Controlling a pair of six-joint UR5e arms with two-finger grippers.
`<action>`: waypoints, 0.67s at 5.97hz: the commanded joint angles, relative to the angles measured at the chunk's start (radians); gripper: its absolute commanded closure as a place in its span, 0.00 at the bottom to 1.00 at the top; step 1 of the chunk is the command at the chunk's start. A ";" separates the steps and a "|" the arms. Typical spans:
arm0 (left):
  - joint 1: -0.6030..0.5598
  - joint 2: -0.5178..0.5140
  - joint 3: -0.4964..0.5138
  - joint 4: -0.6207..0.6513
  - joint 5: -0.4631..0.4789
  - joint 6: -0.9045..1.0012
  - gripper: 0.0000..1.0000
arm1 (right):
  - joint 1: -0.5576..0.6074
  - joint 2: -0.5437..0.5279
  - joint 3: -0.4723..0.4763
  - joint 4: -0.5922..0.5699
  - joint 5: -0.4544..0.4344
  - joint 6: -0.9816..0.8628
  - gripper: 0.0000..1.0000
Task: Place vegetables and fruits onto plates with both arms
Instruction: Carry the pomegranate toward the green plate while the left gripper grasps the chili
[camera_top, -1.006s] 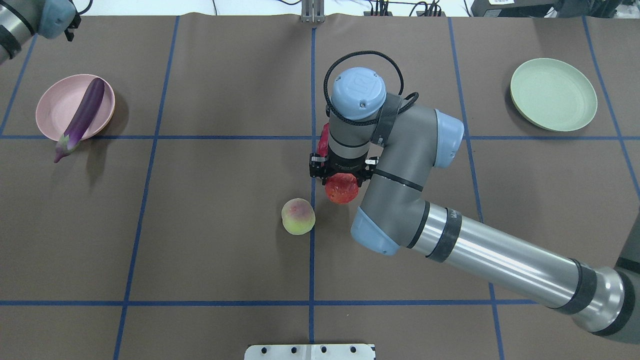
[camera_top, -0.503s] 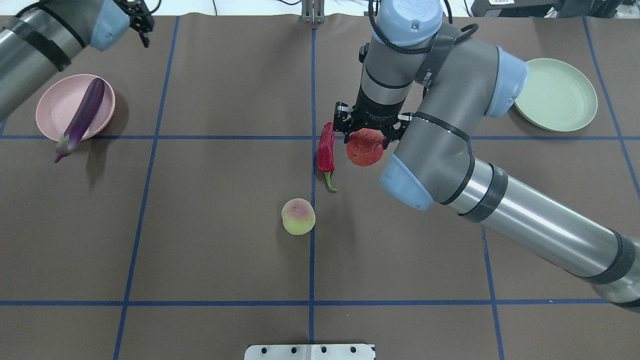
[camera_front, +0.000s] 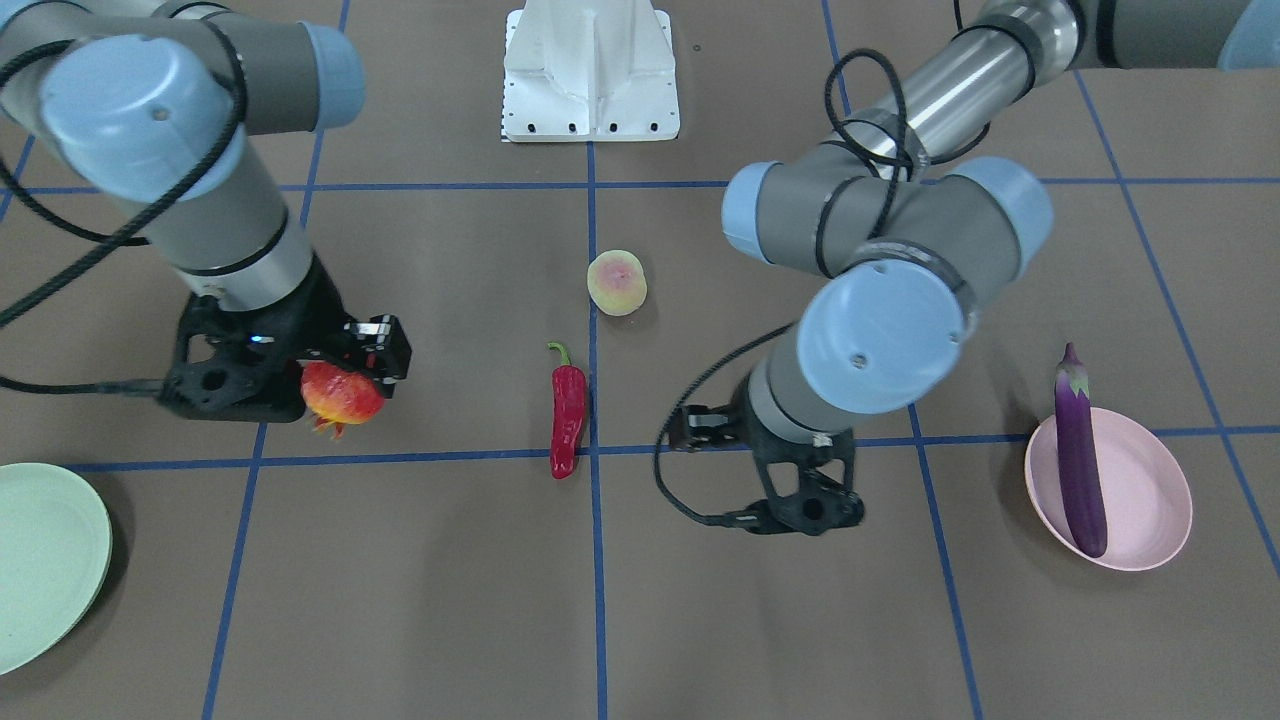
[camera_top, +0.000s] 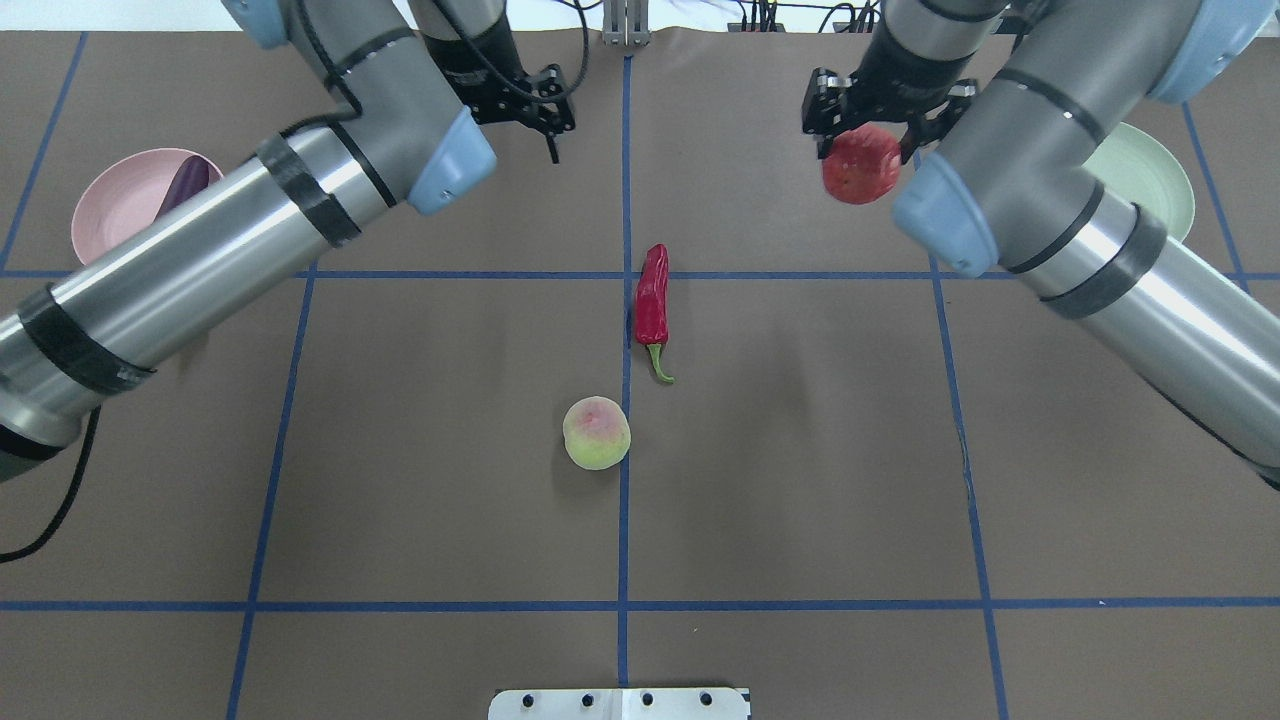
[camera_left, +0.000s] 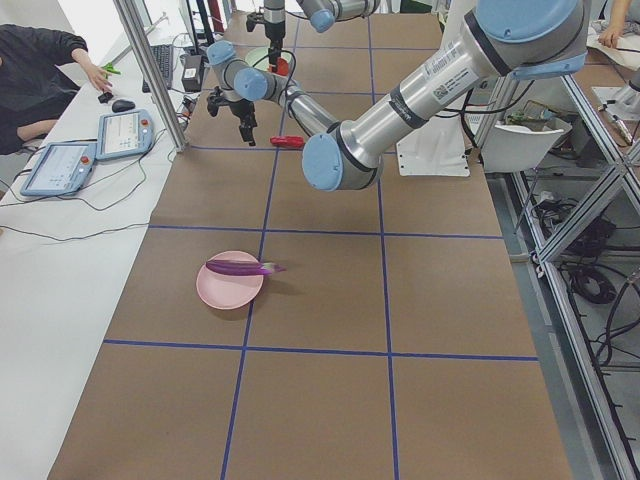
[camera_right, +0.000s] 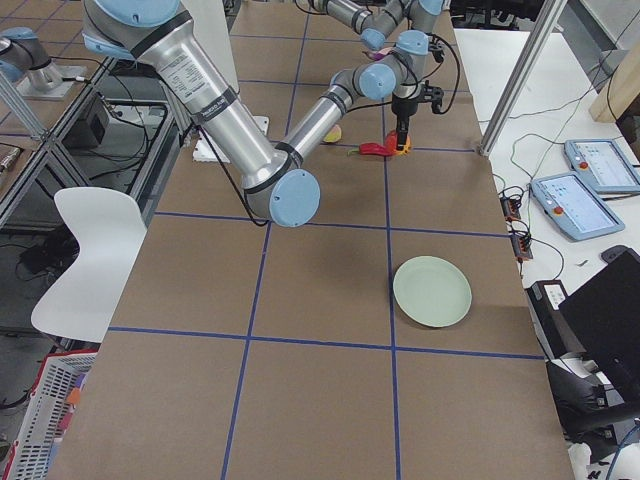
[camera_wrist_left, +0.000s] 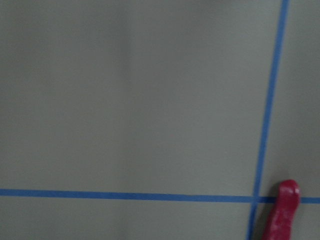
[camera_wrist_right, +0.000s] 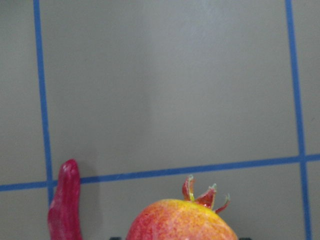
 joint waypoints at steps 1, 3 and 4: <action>0.120 -0.017 0.008 -0.120 0.113 -0.115 0.00 | 0.147 -0.043 -0.050 0.012 -0.007 -0.293 1.00; 0.189 -0.017 0.074 -0.233 0.221 -0.126 0.00 | 0.189 -0.058 -0.156 0.118 -0.011 -0.358 1.00; 0.214 -0.017 0.097 -0.261 0.251 -0.132 0.00 | 0.207 -0.082 -0.234 0.259 -0.011 -0.367 1.00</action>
